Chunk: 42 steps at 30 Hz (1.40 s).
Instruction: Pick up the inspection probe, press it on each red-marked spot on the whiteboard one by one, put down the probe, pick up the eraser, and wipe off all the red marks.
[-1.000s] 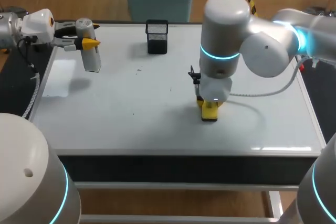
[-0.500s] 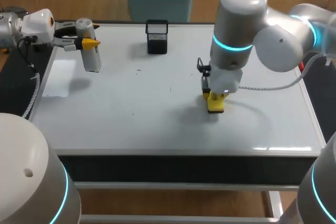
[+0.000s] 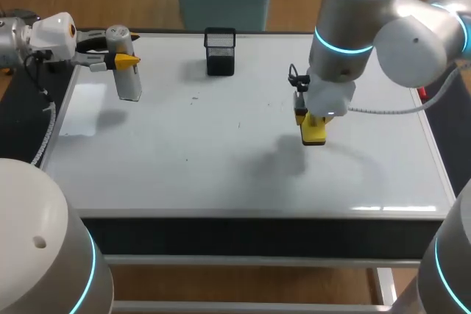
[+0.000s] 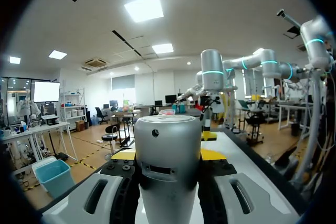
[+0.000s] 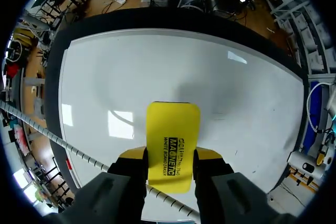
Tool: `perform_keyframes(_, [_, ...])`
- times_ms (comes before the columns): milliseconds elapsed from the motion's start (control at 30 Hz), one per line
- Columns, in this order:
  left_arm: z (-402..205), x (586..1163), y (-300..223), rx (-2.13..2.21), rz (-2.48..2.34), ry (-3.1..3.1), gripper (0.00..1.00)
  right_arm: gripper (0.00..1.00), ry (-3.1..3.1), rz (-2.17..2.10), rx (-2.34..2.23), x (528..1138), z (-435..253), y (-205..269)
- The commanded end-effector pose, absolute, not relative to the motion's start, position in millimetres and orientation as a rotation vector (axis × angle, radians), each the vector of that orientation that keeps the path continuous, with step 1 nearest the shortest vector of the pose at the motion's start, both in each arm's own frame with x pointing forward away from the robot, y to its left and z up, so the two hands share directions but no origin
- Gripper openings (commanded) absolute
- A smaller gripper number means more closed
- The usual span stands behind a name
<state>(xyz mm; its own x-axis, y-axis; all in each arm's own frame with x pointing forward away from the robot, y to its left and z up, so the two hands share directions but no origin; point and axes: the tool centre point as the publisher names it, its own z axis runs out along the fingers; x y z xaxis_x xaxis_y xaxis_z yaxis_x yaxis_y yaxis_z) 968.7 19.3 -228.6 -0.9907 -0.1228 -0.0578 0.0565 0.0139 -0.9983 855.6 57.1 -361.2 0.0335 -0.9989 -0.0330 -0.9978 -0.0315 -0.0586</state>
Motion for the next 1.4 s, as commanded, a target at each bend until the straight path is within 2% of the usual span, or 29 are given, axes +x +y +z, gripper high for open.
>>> perform_keyframes(33, [-227,969,19,-0.071,-2.118,2.145,0.00,0.00,2.136,-0.029,-2.213,856,-360,56])
perform_keyframes(300, [-227,969,19,-0.071,-2.118,2.145,0.00,0.00,2.152,-0.007,-2.192,867,-365,51])
perform_keyframes(933, [-227,969,19,-0.071,-2.118,2.145,0.00,0.00,2.141,-0.012,-2.295,1018,-375,29])
perform_keyframes(1400, [-227,969,19,-0.071,-2.118,2.145,0.00,0.00,2.189,0.069,-2.266,1085,-385,17])
